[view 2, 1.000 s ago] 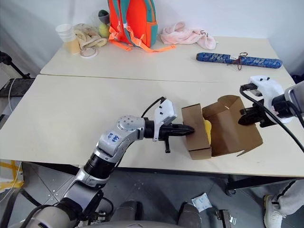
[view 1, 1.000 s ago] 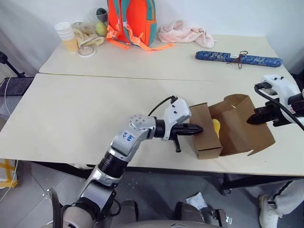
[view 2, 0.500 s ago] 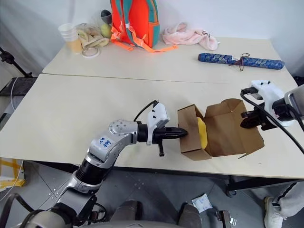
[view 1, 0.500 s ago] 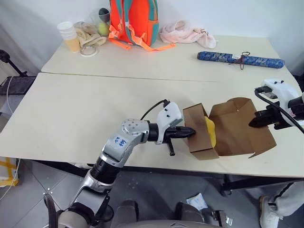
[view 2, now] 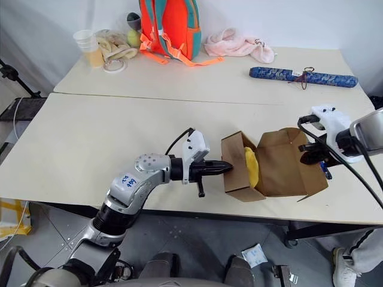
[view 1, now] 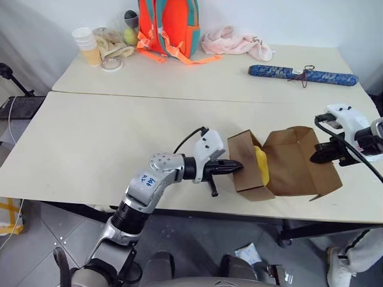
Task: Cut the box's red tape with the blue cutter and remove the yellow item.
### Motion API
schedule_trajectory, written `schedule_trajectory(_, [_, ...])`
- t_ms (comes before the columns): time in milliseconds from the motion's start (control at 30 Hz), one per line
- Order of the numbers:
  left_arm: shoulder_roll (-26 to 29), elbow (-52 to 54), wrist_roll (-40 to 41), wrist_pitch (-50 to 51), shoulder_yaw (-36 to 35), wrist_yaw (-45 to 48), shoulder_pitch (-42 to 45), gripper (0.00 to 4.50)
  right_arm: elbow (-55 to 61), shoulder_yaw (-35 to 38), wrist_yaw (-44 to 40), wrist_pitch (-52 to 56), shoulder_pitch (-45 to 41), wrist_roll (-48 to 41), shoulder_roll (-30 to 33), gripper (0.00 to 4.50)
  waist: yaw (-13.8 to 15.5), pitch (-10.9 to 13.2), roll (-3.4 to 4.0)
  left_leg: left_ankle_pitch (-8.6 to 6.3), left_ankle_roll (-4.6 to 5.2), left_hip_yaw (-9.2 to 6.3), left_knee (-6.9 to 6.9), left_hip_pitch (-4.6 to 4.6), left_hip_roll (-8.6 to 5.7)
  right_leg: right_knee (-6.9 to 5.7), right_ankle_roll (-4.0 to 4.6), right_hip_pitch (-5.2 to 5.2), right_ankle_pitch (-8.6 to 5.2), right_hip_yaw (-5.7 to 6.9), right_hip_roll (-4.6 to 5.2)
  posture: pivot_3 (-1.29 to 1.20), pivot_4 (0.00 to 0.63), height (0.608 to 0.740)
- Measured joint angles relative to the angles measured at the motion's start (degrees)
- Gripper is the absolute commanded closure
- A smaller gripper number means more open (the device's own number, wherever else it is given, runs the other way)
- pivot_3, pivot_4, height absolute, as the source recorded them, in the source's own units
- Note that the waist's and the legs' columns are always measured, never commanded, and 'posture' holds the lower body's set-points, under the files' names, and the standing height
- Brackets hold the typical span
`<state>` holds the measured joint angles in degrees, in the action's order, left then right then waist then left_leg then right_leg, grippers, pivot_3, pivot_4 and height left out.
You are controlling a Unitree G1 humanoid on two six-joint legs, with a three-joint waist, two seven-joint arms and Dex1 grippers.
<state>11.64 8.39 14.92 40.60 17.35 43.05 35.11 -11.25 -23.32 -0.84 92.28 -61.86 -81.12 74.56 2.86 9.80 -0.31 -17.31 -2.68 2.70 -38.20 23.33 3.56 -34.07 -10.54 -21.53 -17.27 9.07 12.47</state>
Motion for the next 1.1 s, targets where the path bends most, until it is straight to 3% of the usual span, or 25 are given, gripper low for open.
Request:
schedule_trajectory(433, [1.0,-3.4,-1.4,2.8,-0.4,-3.3,-2.3,4.50,1.1,7.0,9.3,0.0,3.6,-8.4,-5.6,4.48,0.1,0.0,-0.01,0.00,0.01,0.02,0.06,0.10,0.00,0.05,0.00,-0.09,0.01,0.05,0.00,0.00,0.150,0.740])
schedule_trajectory(500, [1.1,-3.4,-1.4,3.0,-0.8,-3.5,-2.3,4.12,1.0,8.3,10.6,0.0,4.8,-9.5,-6.2,4.50,0.0,0.0,-0.01,0.00,0.01,0.03,0.05,0.10,0.00,0.05,0.00,-0.09,0.01,0.04,0.00,0.00,0.150,0.740])
schedule_trajectory(733, [8.5,-1.9,-0.4,3.4,-3.5,-0.8,-2.5,2.22,4.8,18.2,9.7,-1.7,13.7,-7.4,-7.8,2.16,0.0,0.0,-0.01,0.00,0.01,0.05,0.08,0.08,0.02,0.04,0.01,-0.10,0.01,0.04,-0.01,0.00,0.150,0.740])
schedule_trajectory(800, [12.0,-1.9,0.4,2.1,-5.3,1.4,-3.1,1.58,8.4,21.4,3.7,-5.5,17.7,-3.4,-7.3,1.43,0.0,0.0,-0.01,0.00,0.01,0.05,0.11,0.08,0.02,0.04,0.00,-0.12,0.00,0.04,-0.02,0.00,0.150,0.740])
schedule_trajectory(933, [19.9,-2.7,2.7,-4.8,-11.3,8.8,-7.6,0.33,15.8,26.2,-15.9,-20.8,31.0,11.3,-0.4,0.08,0.0,0.0,0.00,-0.02,-0.02,0.12,0.19,0.06,0.02,0.06,0.00,-0.17,0.01,0.01,0.00,0.00,0.150,0.740])
schedule_trajectory(967, [21.2,-3.2,4.2,-6.8,-14.2,11.1,-9.5,0.05,16.1,29.5,-20.7,-25.8,35.1,15.1,-0.2,0.00,0.0,0.0,-0.01,-0.04,-0.02,0.17,0.18,0.06,0.03,0.08,-0.01,-0.17,0.01,0.01,0.00,0.00,0.150,0.740])
schedule_trajectory(1100, [24.1,-6.0,8.8,-14.7,-22.3,17.7,-14.5,0.05,18.1,42.9,-34.4,-39.7,45.1,22.0,-4.7,0.00,-0.1,0.0,-0.01,-0.04,-0.02,0.24,0.14,-0.06,0.07,-0.01,-0.01,-0.12,0.01,-0.01,-0.01,0.00,0.150,0.740])
